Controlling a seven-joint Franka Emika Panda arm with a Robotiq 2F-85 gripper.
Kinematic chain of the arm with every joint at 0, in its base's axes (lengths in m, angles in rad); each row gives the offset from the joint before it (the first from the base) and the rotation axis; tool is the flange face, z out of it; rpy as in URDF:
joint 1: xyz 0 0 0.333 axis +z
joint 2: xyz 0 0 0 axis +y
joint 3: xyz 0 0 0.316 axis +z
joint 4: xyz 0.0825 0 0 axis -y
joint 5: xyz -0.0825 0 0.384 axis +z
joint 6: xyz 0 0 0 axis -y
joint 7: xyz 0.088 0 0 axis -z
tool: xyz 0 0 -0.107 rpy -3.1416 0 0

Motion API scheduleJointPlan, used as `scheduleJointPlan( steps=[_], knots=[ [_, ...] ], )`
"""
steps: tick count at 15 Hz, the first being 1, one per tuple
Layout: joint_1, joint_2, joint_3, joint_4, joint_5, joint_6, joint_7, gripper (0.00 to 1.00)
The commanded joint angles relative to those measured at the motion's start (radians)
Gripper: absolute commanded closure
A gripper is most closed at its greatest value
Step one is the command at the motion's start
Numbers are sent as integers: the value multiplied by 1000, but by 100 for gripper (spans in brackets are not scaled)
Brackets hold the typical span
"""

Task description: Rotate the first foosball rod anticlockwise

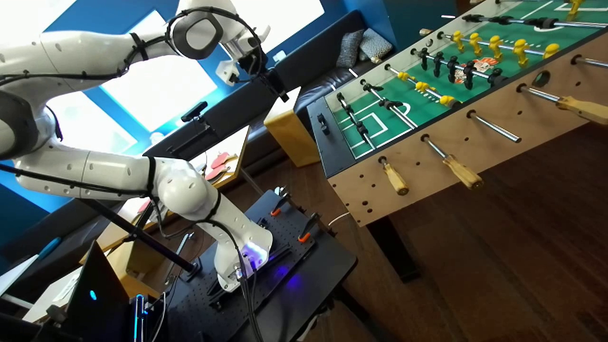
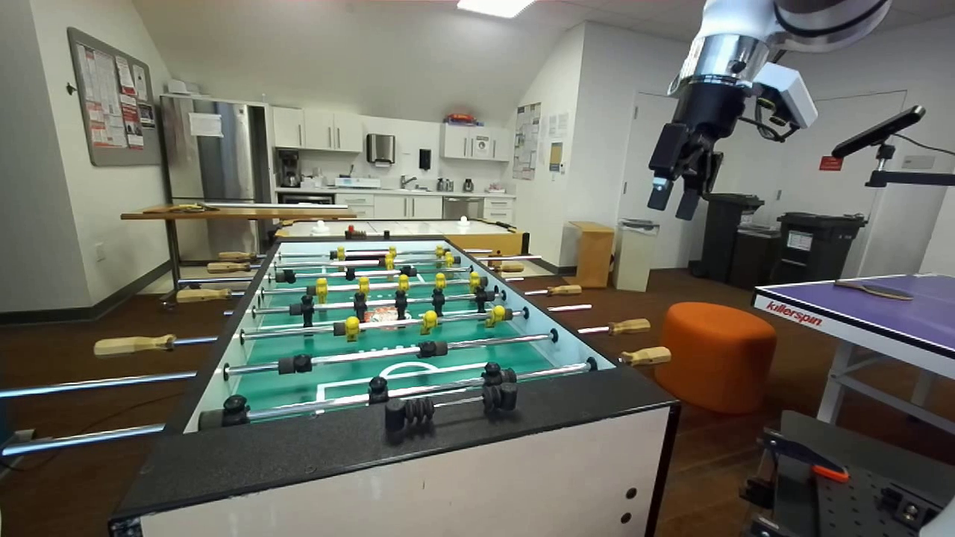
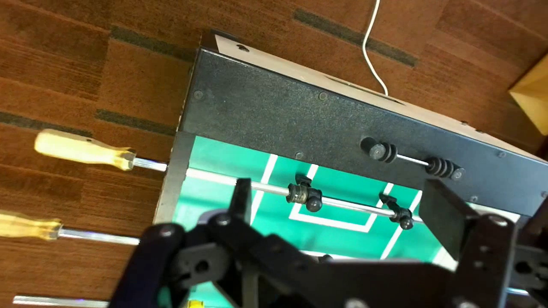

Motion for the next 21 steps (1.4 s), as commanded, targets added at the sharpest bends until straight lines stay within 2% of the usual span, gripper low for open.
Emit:
scheduleJointPlan(
  steps=[1,3,5,6,7,9,12,14,17,21],
  knots=[
    [-38,9,-149,15,97,-17,-189,0],
    [-54,17,-247,15,157,-32,-310,0],
    [-71,28,-310,17,200,-52,-387,0],
    [-84,39,-324,15,206,-59,-400,0],
    [-98,20,-285,3,190,-35,-377,0],
    [-111,28,-309,2,199,-43,-403,0],
    [-110,31,-303,2,203,-43,-403,0],
    [-107,65,-342,44,253,-75,-401,0],
    [-133,144,-439,119,311,-157,-437,0],
    [-164,324,-615,258,409,-376,-495,0]
  ],
)
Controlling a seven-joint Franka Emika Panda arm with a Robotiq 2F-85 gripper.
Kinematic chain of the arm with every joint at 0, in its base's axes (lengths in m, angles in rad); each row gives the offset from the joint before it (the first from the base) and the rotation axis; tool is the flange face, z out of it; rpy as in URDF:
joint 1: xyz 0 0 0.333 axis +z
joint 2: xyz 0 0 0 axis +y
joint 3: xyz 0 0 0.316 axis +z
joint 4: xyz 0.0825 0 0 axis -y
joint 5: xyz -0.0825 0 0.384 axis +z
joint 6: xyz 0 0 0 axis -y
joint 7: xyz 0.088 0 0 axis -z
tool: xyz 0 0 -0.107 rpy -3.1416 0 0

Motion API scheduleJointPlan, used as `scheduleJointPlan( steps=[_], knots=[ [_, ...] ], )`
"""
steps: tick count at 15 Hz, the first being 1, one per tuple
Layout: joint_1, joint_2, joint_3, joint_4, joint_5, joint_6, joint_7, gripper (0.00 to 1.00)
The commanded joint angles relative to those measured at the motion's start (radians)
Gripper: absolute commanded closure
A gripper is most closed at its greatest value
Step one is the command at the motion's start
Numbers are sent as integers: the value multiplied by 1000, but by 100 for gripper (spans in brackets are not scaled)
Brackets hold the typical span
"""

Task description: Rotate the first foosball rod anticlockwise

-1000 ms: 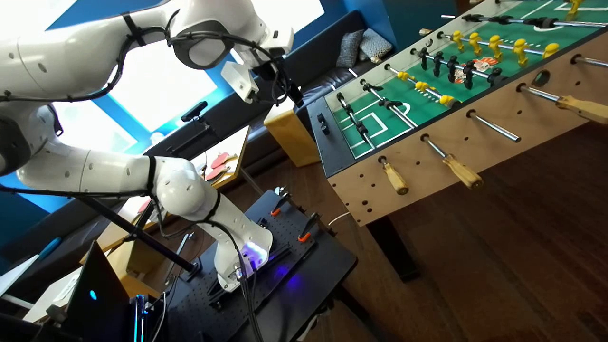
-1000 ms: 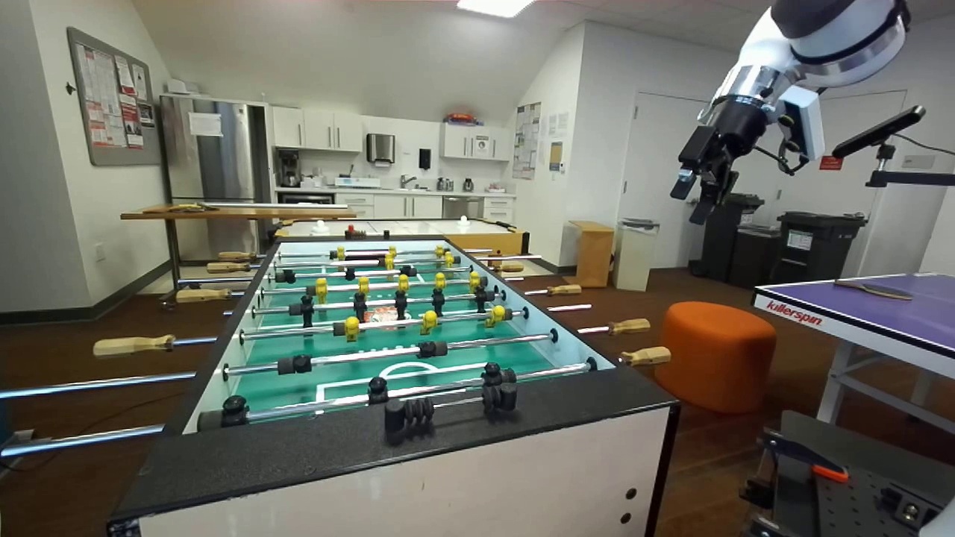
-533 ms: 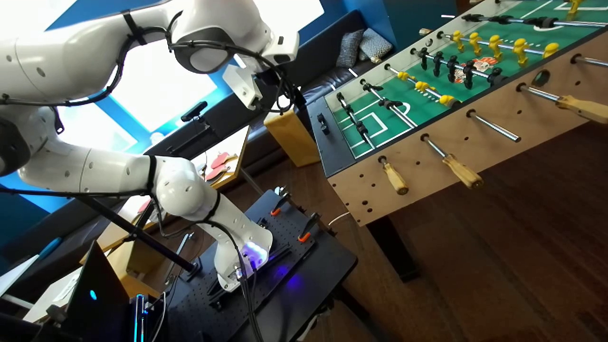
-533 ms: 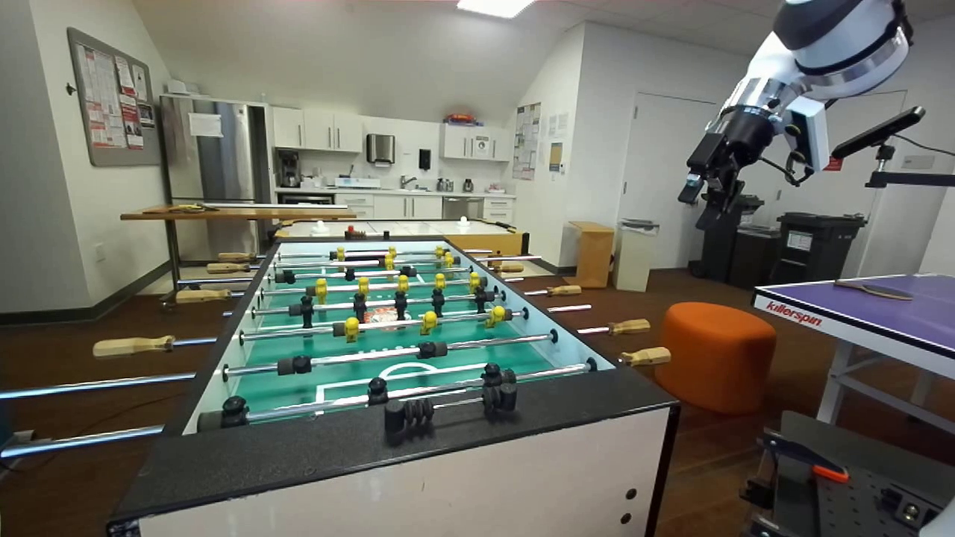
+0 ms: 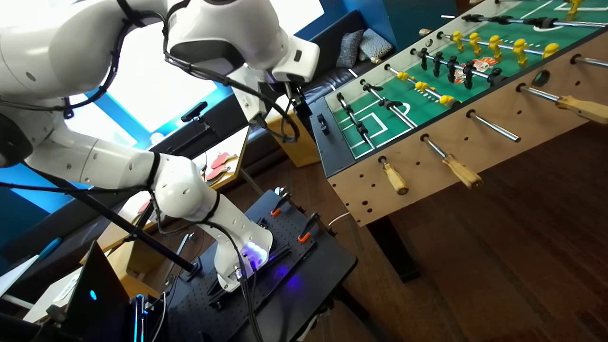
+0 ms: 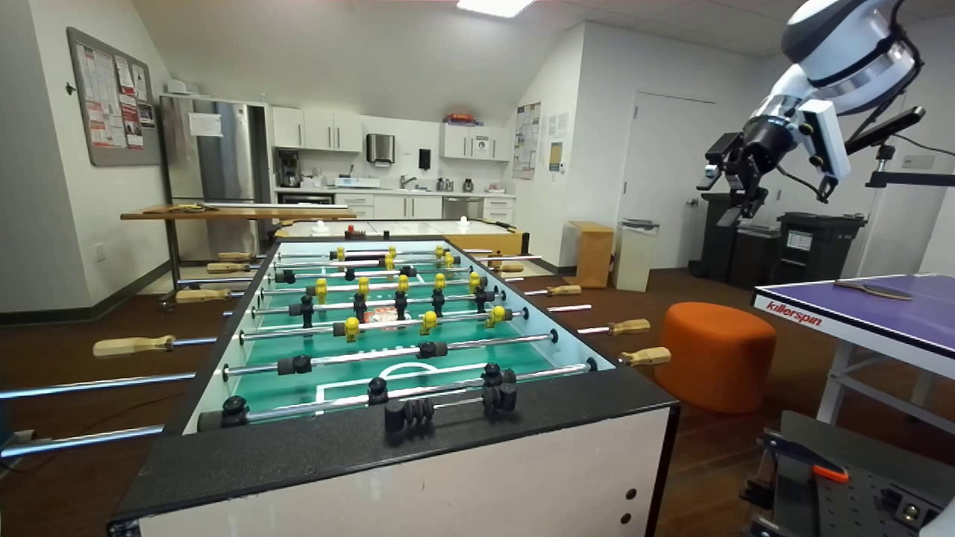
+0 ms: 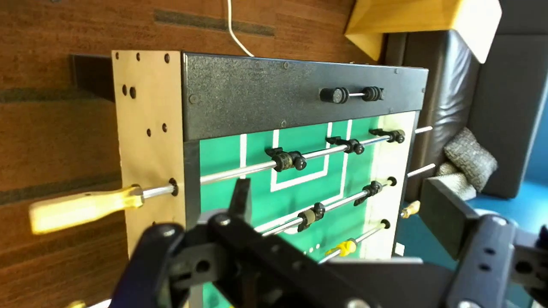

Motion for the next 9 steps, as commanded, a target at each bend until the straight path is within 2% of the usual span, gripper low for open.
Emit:
scheduleJointPlan(
  steps=[1,2,3,6,7,9],
  knots=[
    [-24,226,-138,162,112,-210,-78,0],
    [-25,283,-179,191,144,-260,-90,0],
    [23,335,-264,218,171,-310,-99,0],
    [36,495,-369,265,283,-454,-100,0],
    [-52,367,-260,196,230,-370,-96,0],
    [-57,444,-280,220,263,-412,-96,0]
  ],
)
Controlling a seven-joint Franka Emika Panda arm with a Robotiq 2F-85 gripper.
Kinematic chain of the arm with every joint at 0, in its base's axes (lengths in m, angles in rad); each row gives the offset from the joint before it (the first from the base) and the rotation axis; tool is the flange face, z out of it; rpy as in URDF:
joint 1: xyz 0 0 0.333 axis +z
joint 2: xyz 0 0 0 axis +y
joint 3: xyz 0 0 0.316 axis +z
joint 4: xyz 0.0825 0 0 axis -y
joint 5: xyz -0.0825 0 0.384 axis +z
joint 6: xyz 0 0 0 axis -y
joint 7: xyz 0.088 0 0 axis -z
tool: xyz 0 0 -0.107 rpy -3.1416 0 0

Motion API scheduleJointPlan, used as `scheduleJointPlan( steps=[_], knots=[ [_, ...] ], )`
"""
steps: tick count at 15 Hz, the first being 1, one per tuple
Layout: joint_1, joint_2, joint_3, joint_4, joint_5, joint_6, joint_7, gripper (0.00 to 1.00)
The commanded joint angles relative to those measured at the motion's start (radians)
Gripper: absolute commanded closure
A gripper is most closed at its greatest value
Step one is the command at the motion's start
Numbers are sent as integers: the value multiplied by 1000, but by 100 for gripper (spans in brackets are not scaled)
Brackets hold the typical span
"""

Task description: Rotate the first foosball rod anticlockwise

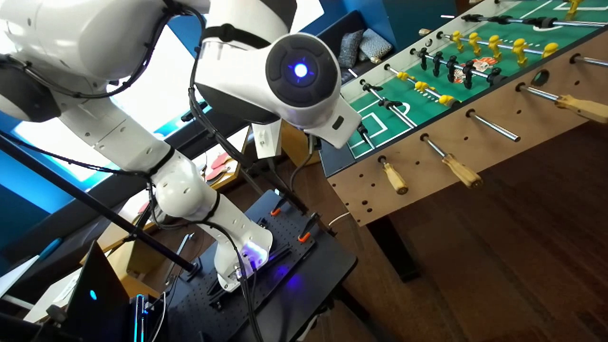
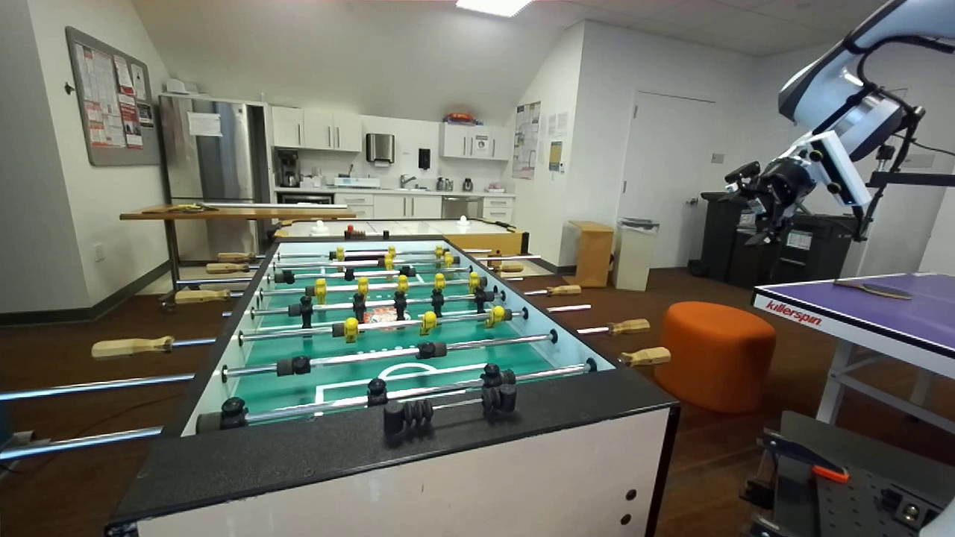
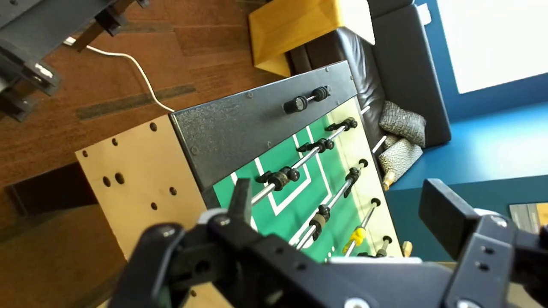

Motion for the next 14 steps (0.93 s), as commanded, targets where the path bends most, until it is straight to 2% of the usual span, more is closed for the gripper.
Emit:
scheduleJointPlan(
  steps=[1,3,4,9,14],
  knots=[
    [-78,28,77,11,10,-9,-3,0],
    [-72,44,81,21,13,-11,-2,0],
    [-86,78,93,40,56,-36,50,0],
    [-234,281,180,148,200,-184,218,0],
    [-420,534,301,310,222,-361,297,0]
  ],
)
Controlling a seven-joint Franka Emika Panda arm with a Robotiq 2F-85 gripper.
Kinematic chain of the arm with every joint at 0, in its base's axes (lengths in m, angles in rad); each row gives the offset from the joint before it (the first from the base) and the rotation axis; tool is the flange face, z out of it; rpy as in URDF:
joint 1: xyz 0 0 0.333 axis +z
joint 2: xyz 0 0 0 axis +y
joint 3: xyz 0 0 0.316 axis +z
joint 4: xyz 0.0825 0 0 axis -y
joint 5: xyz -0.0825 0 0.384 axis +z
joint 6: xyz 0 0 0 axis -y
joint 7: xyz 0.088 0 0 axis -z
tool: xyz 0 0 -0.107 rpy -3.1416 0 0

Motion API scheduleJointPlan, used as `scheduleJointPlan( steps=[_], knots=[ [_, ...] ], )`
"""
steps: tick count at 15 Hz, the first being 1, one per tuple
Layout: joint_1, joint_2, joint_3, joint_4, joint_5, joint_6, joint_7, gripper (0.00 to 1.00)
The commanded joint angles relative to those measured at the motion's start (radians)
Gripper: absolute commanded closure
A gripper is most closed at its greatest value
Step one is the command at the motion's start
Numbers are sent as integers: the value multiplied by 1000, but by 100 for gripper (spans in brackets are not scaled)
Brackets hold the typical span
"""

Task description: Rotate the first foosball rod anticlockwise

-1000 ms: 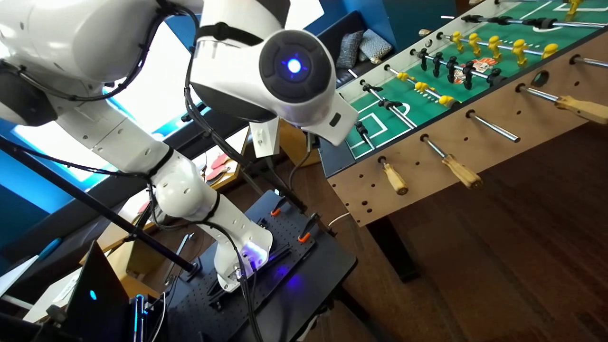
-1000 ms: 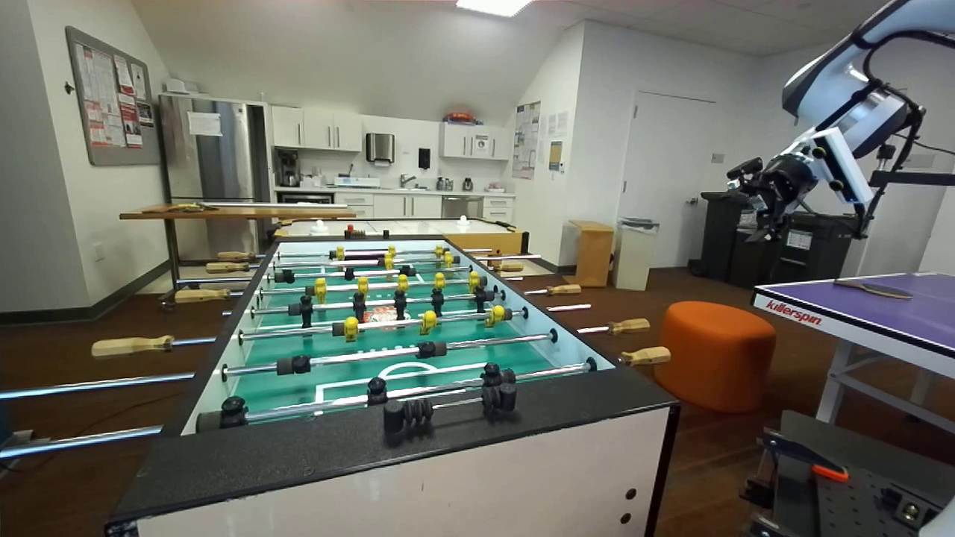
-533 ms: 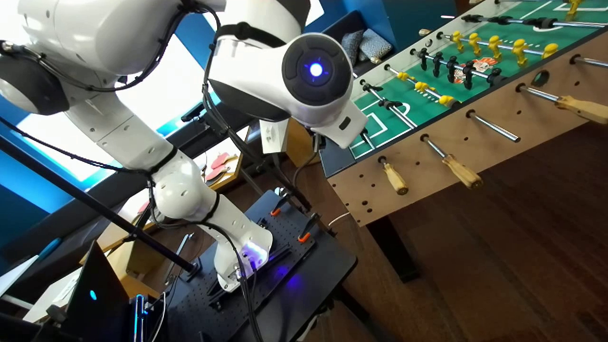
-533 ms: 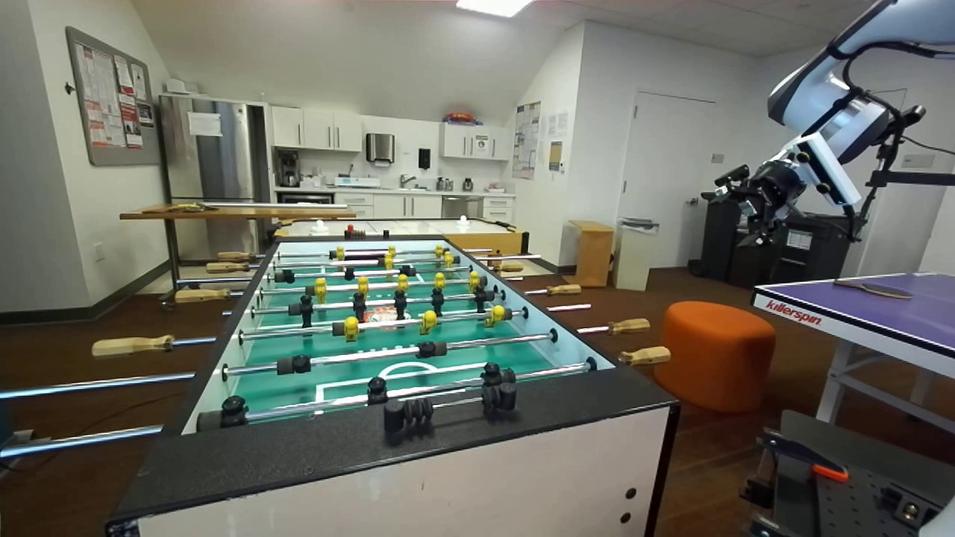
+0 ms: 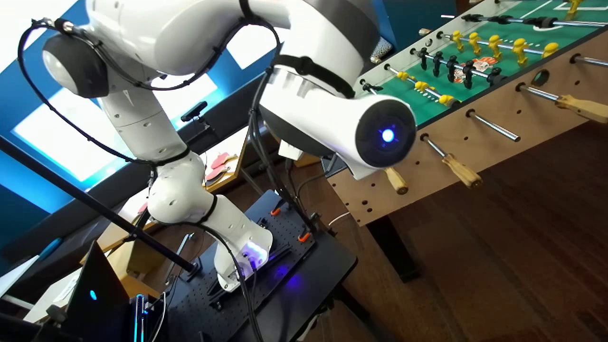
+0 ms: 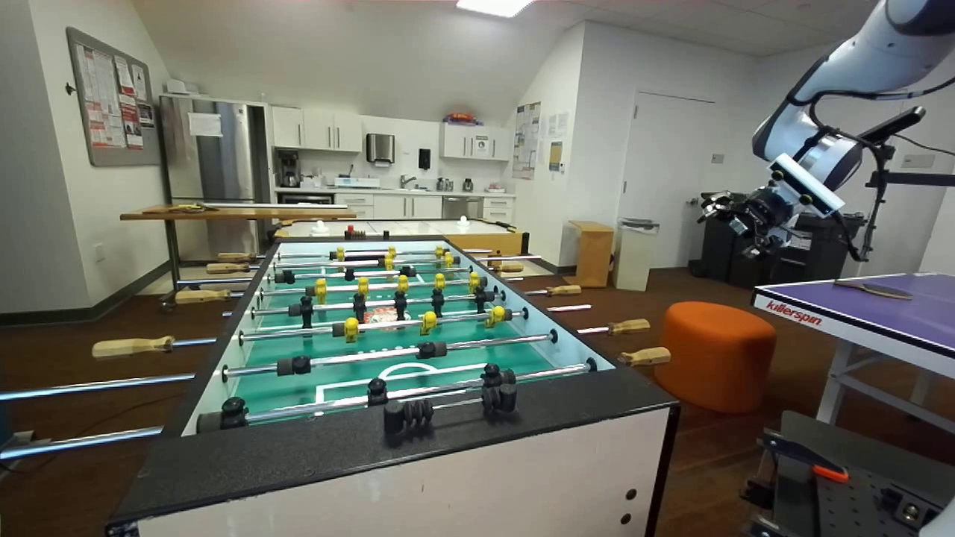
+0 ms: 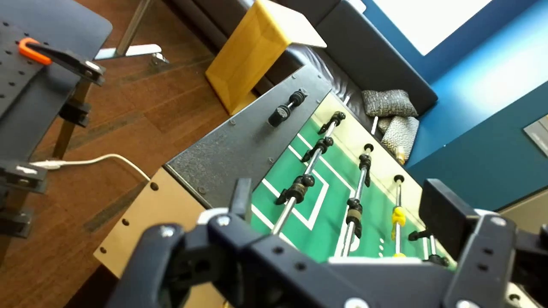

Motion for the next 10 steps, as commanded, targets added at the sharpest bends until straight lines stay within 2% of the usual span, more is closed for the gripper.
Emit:
scheduleJointPlan(
  steps=[1,2,3,5,8,10],
  knots=[
    [-133,207,95,163,18,-132,87,0],
    [-162,246,122,190,15,-149,115,0],
    [-140,141,117,92,-6,-65,59,0],
    [-171,183,148,107,-8,-66,52,0],
    [-172,170,149,107,-8,-67,52,0],
    [-177,186,150,122,27,-86,162,0]
  ],
)
